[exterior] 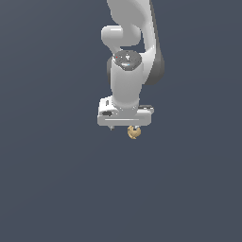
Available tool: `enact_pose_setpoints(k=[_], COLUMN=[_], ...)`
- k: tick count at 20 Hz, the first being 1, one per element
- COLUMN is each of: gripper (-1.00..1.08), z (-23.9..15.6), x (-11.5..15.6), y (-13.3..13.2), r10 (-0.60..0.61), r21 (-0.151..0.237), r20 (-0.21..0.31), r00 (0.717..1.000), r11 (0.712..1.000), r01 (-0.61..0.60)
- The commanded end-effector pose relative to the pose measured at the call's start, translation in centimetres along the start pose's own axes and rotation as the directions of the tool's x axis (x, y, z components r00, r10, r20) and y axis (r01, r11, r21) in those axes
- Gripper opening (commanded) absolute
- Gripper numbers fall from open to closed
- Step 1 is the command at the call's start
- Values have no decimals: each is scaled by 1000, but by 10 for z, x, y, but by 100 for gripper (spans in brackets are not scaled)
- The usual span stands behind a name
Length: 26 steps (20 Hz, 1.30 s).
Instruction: Pick up the object and move it to a goal position.
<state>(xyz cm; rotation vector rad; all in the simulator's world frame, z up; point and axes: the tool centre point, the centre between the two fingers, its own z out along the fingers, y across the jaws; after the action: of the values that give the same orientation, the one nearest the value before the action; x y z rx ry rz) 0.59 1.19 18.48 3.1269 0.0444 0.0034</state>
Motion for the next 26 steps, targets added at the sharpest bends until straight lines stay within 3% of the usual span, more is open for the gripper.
enact_pose_setpoints(k=[1, 9, 15, 26], gripper=[100, 100, 100, 100], z=[0, -4, -1, 41], x=[0, 8, 6, -25], y=[0, 3, 2, -28], r10=[0, 38, 29, -146], r21=[0, 27, 26, 15], r20=[0, -18, -18, -12], r00=[1000, 999, 999, 989], r11=[1000, 999, 999, 989], r01=[0, -37, -29, 146])
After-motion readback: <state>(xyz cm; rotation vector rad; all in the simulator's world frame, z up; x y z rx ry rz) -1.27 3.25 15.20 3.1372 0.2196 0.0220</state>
